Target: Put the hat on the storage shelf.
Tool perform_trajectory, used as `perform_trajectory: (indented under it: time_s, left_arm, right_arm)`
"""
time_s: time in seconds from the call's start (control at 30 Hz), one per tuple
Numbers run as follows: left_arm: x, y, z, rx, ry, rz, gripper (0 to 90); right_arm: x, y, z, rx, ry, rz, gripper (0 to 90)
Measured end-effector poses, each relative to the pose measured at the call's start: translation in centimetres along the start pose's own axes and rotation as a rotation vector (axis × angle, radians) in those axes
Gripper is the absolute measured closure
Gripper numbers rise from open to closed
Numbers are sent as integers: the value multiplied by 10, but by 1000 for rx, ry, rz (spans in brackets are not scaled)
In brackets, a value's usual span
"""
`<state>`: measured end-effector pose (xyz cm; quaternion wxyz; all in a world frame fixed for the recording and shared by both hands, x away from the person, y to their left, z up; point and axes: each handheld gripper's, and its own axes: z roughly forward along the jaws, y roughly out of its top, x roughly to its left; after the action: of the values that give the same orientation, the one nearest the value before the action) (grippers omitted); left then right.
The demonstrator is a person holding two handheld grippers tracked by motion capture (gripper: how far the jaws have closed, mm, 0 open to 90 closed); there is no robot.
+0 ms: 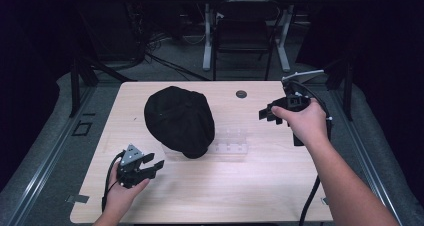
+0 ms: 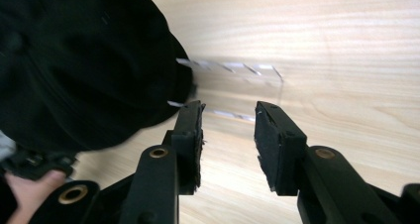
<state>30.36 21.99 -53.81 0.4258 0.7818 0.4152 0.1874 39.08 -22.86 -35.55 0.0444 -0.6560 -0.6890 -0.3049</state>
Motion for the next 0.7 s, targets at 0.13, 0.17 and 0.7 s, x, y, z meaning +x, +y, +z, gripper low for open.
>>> perform_trajectory:
  time_s: [0.13, 0.17, 0.7]
  left_arm:
    - [0, 0, 1, 3, -1, -3, 508]
    - [0, 0, 1, 3, -1, -3, 508]
    - [-2, -1, 2, -4, -7, 2, 491]
  right_arm:
    - [-6, -12, 4, -5, -25, -40, 620]
    - [-8, -15, 4, -6, -19, -42, 620]
    - [-22, -63, 33, -18, -75, -166, 573]
